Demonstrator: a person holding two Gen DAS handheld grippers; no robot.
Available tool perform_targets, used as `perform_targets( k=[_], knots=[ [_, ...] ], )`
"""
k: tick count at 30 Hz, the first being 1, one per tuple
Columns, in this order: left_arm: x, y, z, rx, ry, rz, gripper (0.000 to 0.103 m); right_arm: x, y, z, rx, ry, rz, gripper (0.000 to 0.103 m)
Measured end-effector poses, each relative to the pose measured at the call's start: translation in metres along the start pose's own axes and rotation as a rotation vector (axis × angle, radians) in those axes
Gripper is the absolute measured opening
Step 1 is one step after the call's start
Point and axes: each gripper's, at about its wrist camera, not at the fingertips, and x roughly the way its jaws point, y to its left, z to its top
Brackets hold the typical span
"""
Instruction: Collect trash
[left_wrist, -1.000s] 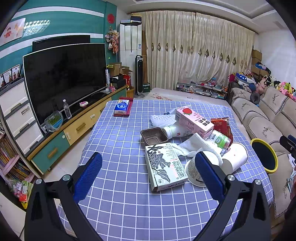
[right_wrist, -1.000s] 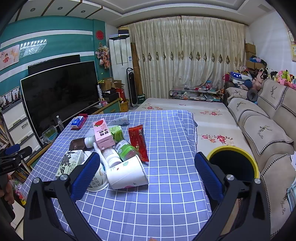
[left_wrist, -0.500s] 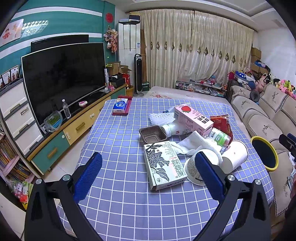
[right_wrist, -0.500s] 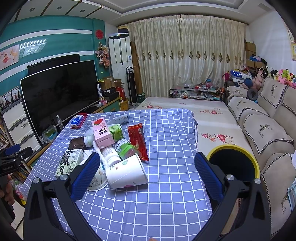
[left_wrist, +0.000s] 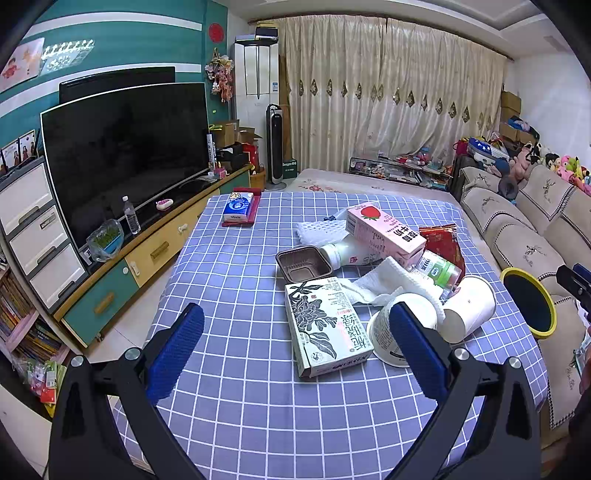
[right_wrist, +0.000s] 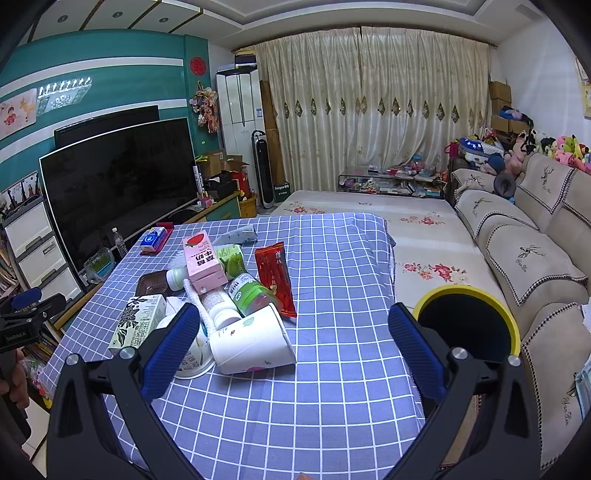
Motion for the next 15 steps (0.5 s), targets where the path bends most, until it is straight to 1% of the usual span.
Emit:
perform_targets(
  k=[15],
  knots=[
    [0.0024,-0.0006,0.0013,0.006,0.006,0.005,0.099,0.0079,-0.0024,-0.0028,0.0,0.019,0.006,0.097]
  ],
)
